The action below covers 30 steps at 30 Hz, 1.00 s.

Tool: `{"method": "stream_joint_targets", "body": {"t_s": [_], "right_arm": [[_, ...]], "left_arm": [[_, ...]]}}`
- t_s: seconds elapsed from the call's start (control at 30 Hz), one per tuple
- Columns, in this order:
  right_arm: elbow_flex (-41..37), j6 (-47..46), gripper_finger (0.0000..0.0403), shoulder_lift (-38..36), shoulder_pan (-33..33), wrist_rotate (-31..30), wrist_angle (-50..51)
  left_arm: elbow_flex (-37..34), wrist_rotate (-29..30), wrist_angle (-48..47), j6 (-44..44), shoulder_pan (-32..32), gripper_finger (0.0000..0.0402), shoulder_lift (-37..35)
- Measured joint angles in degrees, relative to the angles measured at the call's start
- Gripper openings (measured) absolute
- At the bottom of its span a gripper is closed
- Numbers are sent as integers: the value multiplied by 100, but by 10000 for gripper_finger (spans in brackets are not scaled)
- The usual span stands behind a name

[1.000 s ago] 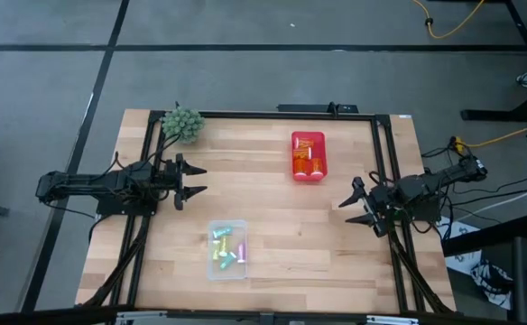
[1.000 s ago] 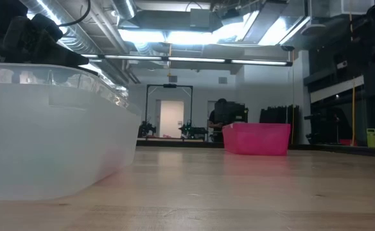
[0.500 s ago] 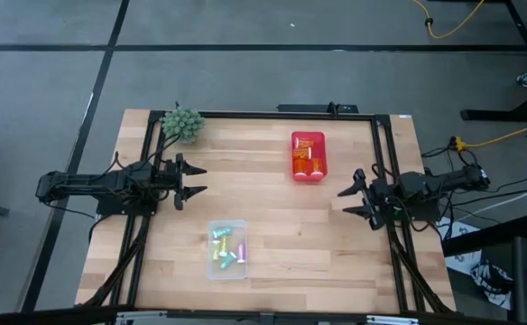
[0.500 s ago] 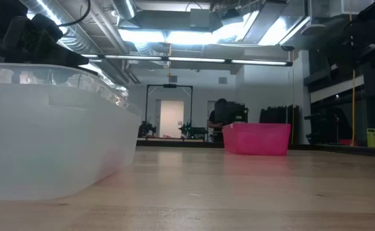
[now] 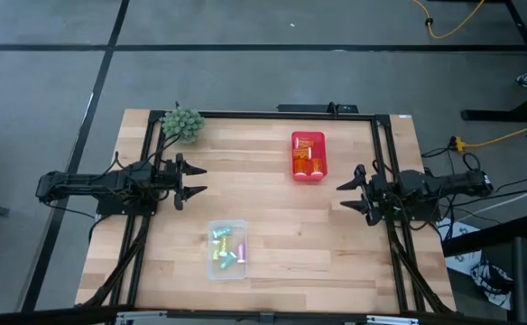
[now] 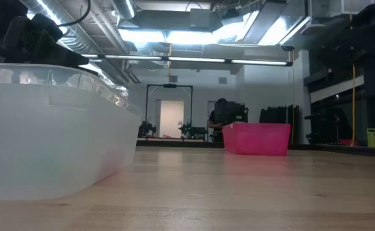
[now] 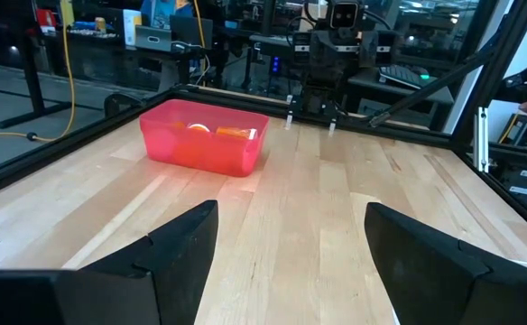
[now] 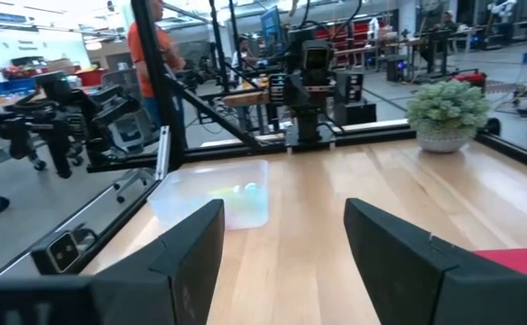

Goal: Pick and place medicine bottles into bin by pill shape (circle, oval)
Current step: Return to Home Position

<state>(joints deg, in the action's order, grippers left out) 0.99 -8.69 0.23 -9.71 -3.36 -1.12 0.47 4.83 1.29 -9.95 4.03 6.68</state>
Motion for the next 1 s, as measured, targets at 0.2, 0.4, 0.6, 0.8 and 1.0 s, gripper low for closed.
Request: {"method": "stream_joint_targets", "body": {"t_s": [0.2, 0.4, 0.6, 0.8, 1.0], "right_arm": [[-1, 4, 233, 0, 182, 0, 9], [-2, -2, 233, 0, 205, 0, 17], [-4, 0, 233, 0, 205, 0, 19], [-7, 0, 233, 0, 205, 0, 19], [-7, -1, 233, 0, 205, 0, 19]], "left_arm": [[0, -1, -1, 0, 2, 273, 0], [1, 1, 0, -1, 1, 273, 0], [1, -1, 1, 0, 1, 273, 0], [0, -1, 1, -1, 2, 273, 0], [2, -1, 1, -1, 0, 273, 0]]}}
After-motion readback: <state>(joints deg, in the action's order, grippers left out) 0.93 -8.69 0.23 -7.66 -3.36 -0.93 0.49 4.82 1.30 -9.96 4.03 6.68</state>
